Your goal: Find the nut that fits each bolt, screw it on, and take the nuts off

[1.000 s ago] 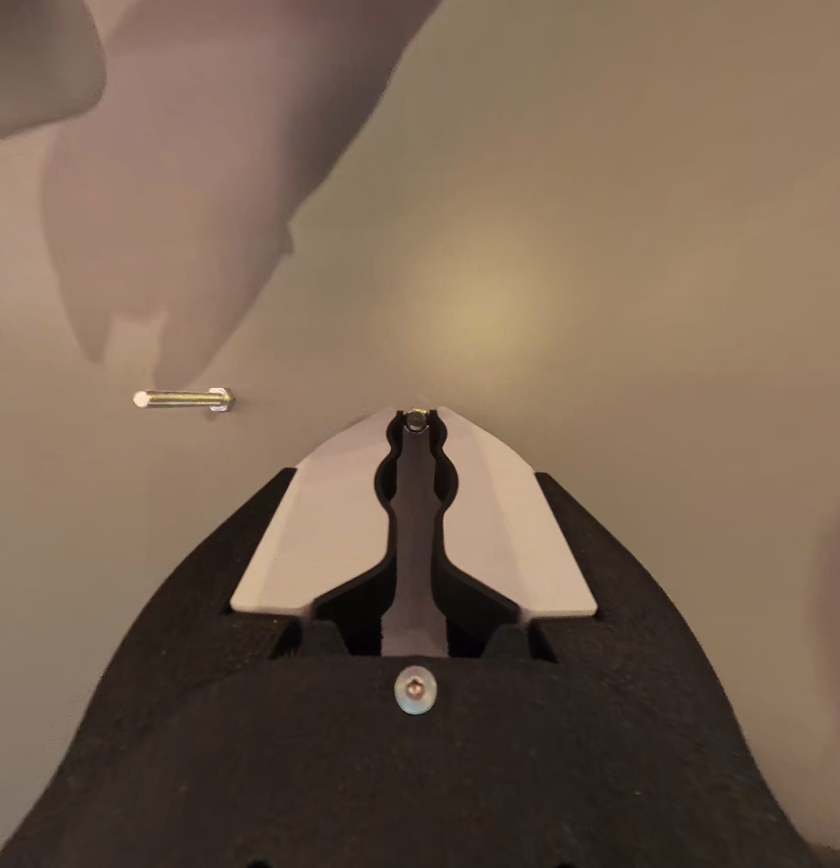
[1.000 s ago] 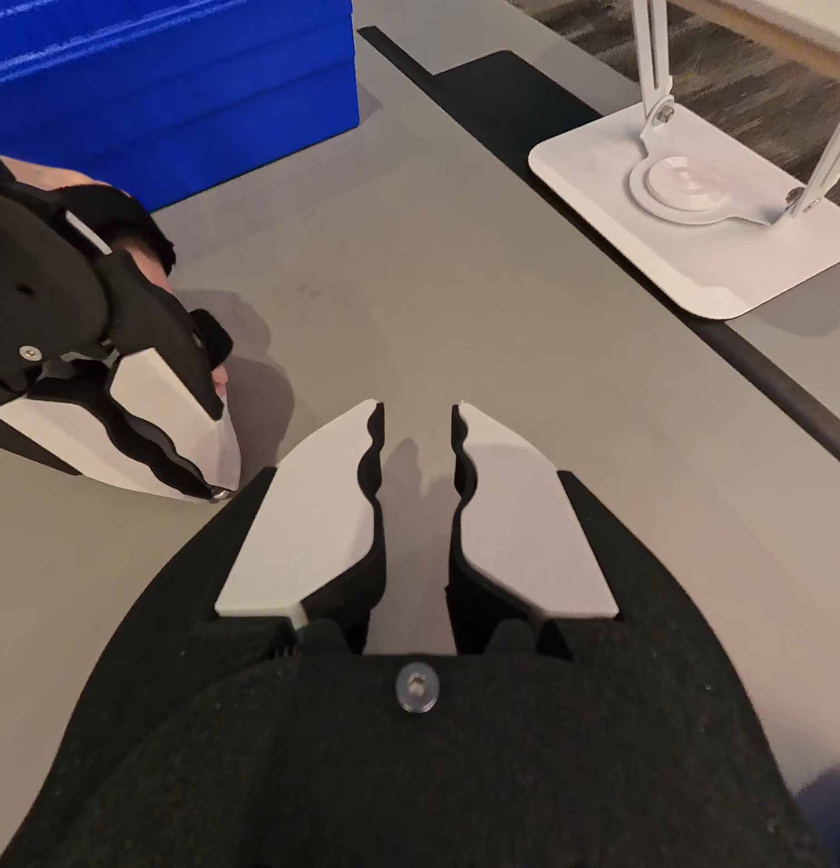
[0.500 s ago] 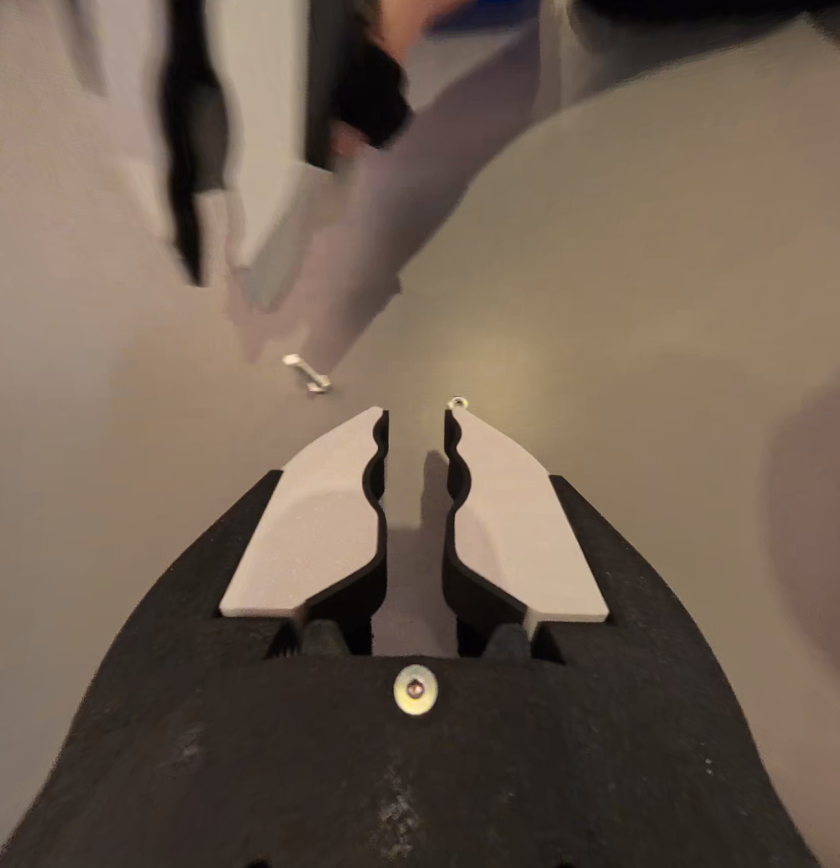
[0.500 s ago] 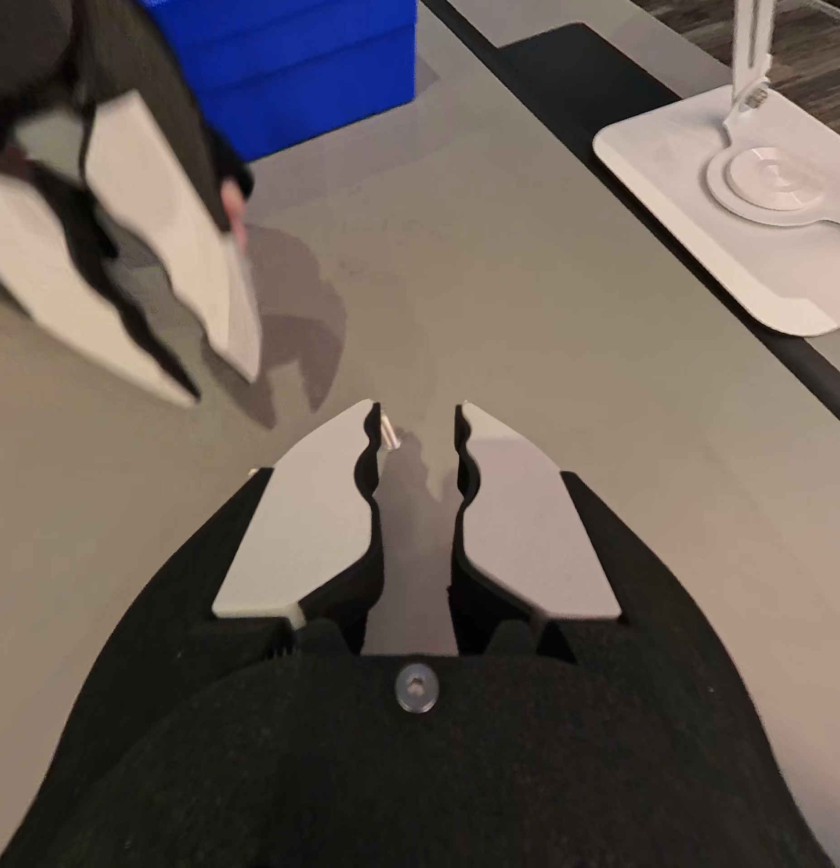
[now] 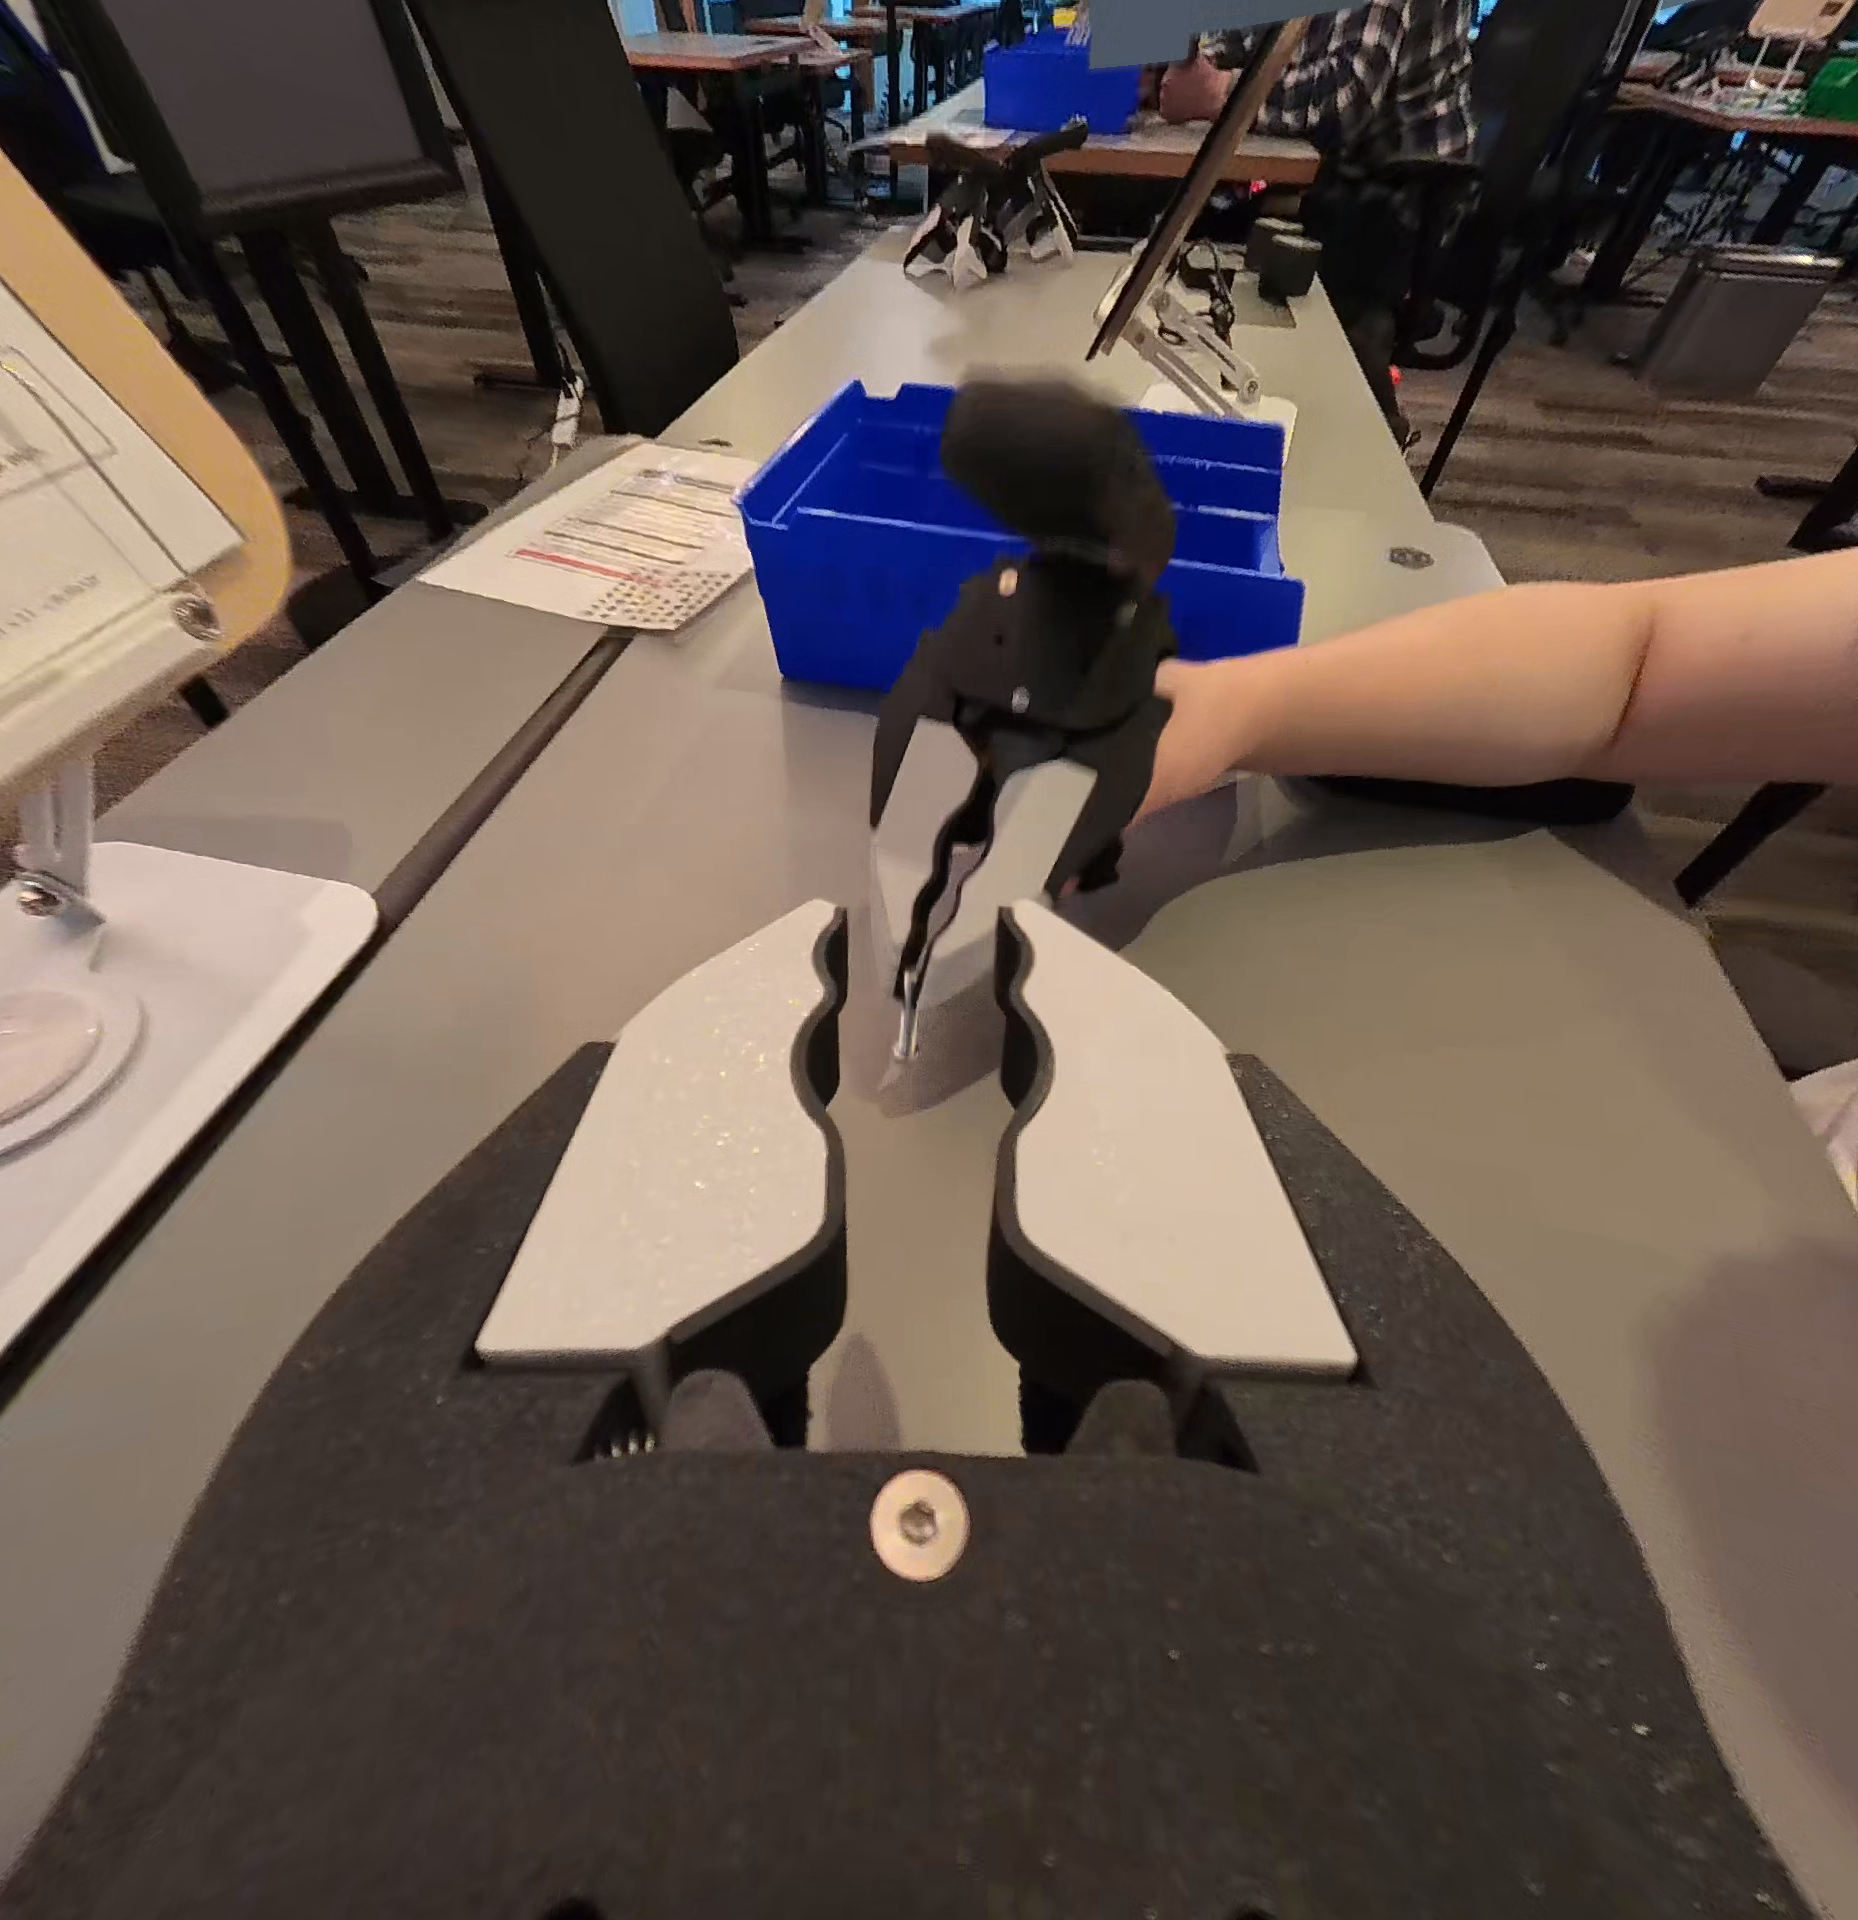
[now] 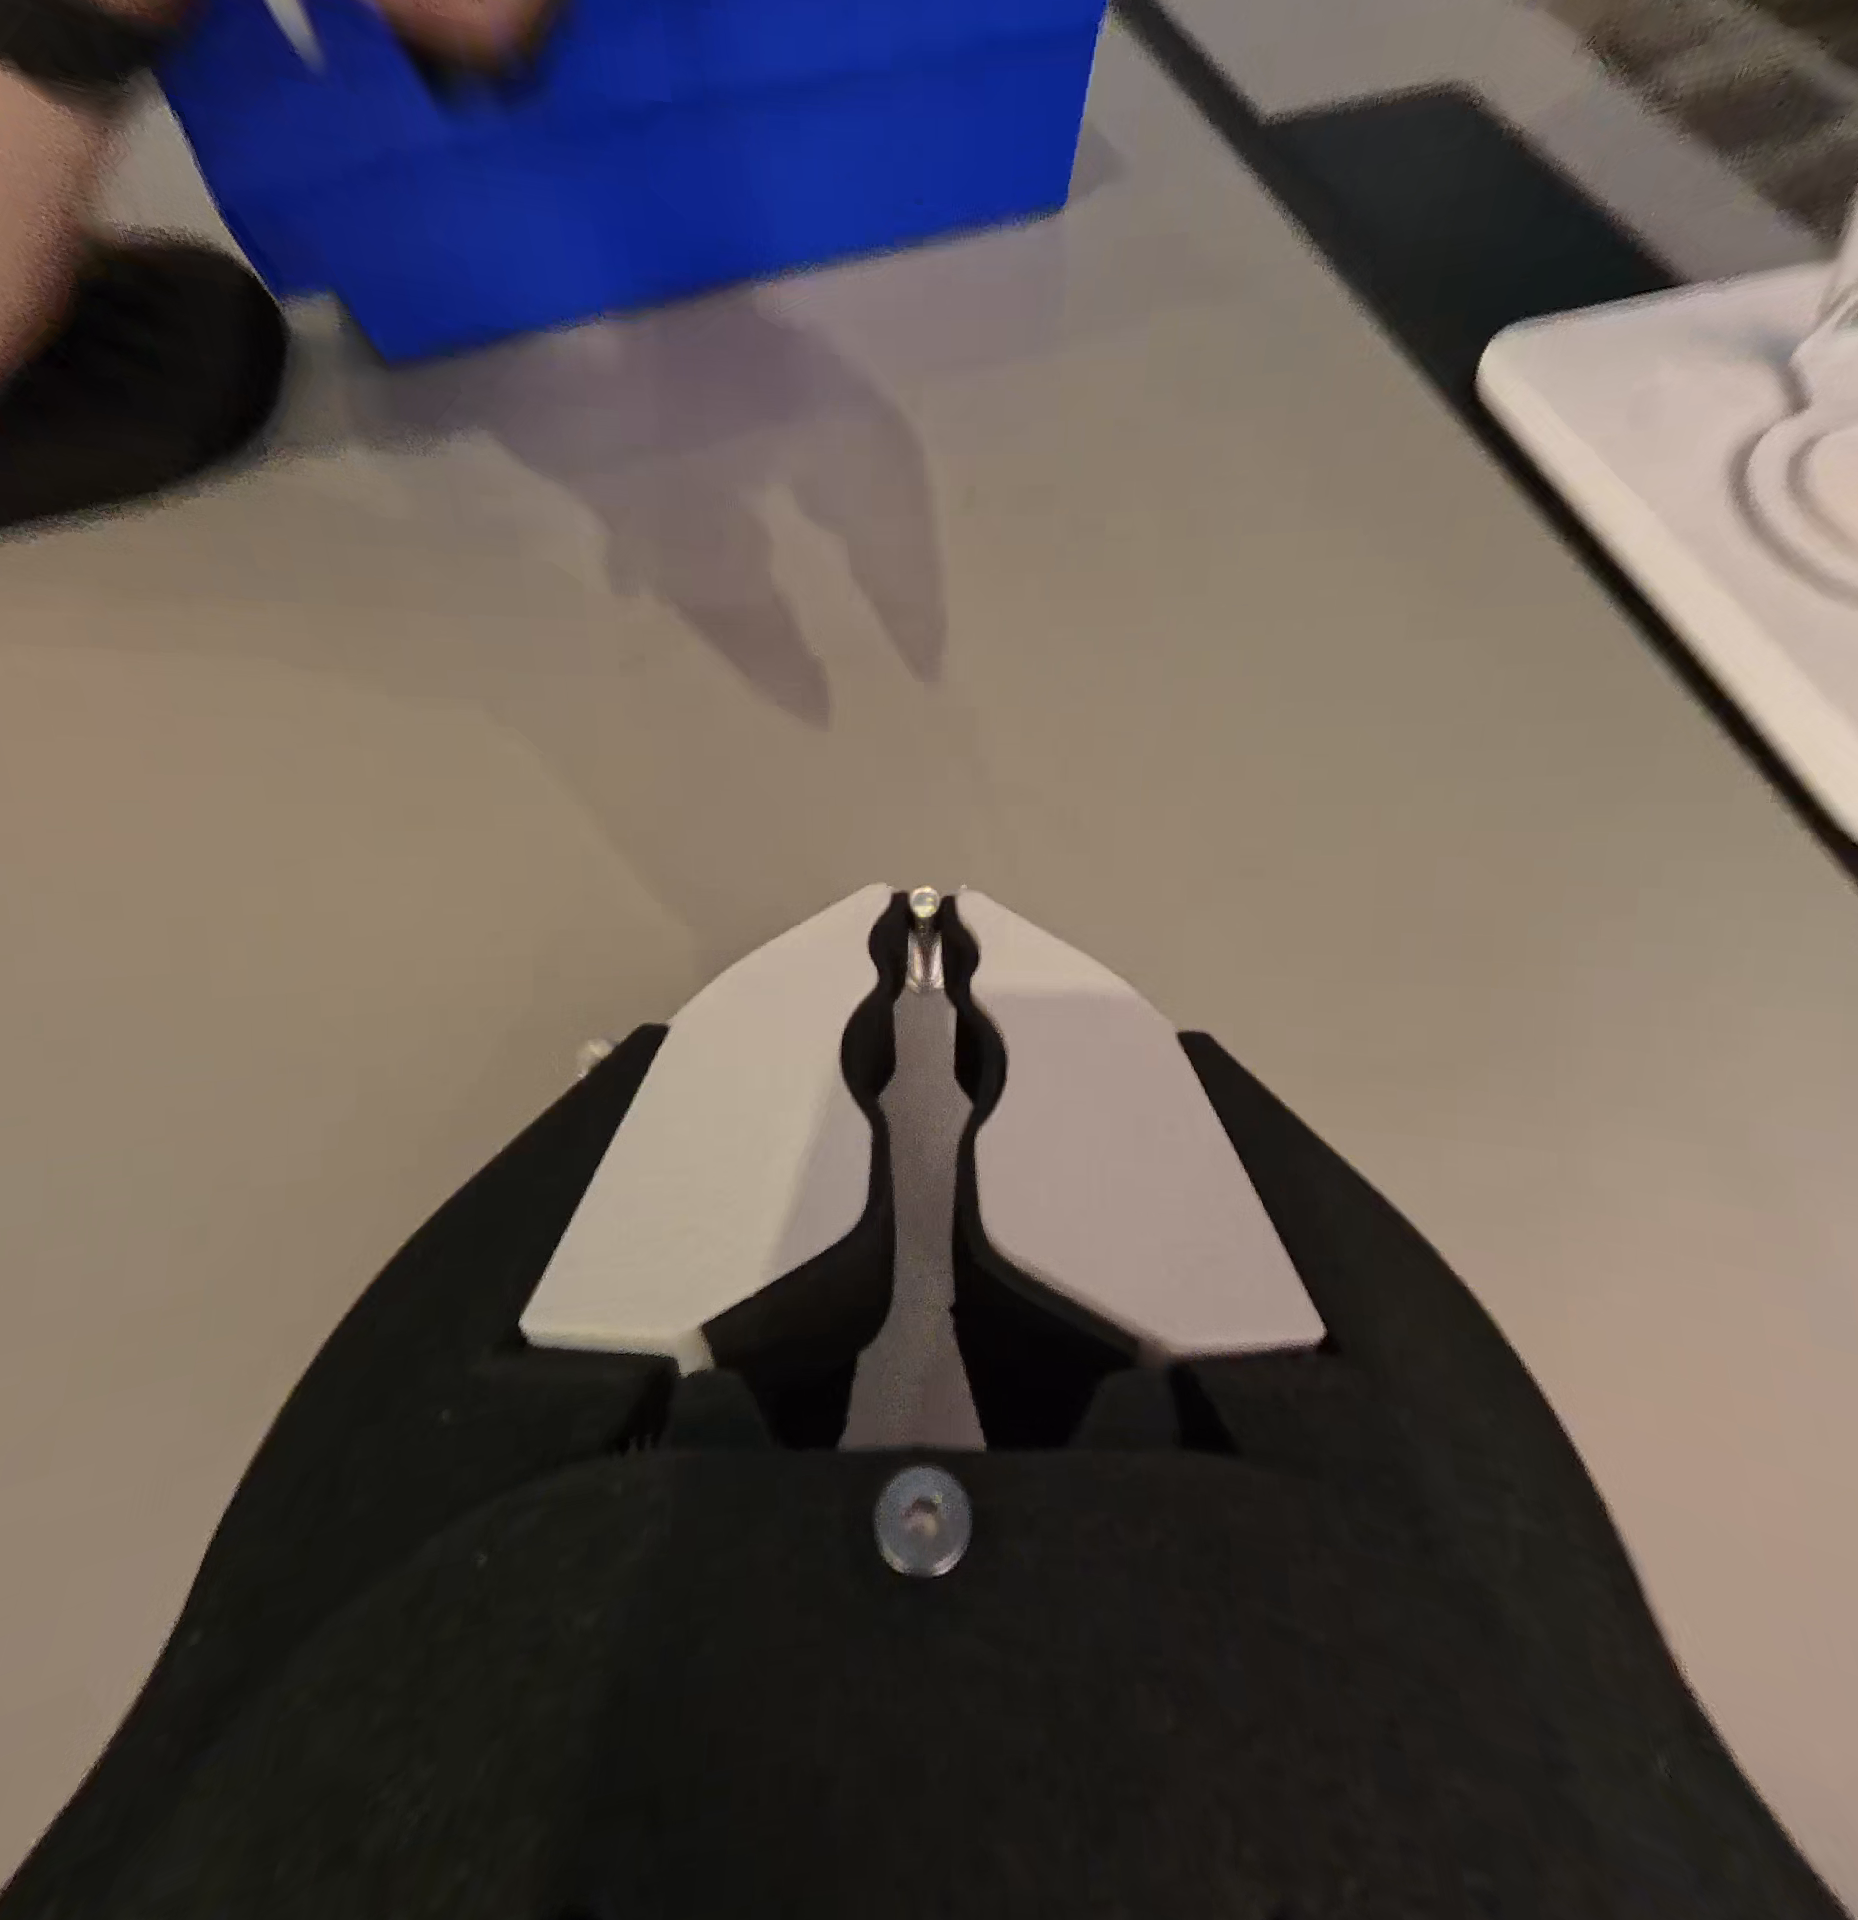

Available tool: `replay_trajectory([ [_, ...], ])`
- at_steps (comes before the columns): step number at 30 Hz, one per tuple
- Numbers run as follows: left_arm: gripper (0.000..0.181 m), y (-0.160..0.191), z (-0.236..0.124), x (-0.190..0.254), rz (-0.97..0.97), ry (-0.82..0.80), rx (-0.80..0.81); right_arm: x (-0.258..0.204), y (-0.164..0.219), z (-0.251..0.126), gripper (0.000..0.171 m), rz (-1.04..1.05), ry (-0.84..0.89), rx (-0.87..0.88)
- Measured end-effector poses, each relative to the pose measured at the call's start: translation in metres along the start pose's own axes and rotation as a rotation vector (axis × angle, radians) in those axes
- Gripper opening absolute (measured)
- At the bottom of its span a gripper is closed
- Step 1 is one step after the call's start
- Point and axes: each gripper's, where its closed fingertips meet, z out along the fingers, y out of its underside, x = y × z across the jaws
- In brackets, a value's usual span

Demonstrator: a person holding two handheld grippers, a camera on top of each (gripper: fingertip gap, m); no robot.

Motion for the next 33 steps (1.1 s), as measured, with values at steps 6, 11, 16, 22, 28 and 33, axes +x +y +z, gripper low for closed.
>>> replay_trajectory([
  [6,0.034,0.018,0.041,0.015,0.037,0.013,-0.051,-0.026,-0.060,-0.043,0.005,0.174,-0.212,0.240],
  [11,0.025,0.016,0.052,0.030,-0.059,0.072,-0.058,-0.037,-0.071,-0.057,0.005,0.219,-0.274,0.228],
  [16,0.014,0.015,0.056,0.041,-0.242,0.185,-0.048,-0.042,-0.070,-0.057,0.005,0.329,-0.340,0.196],
  [22,0.009,0.022,0.060,0.045,-0.302,0.237,-0.073,-0.044,-0.068,-0.055,0.005,0.356,-0.380,0.187],
  [28,0.006,0.030,0.064,0.050,-0.276,0.248,-0.125,-0.044,-0.066,-0.056,0.005,0.347,-0.379,0.174],
  [33,0.005,0.033,0.065,0.051,-0.269,0.250,-0.144,-0.046,-0.065,-0.054,0.005,0.331,-0.377,0.159],
])
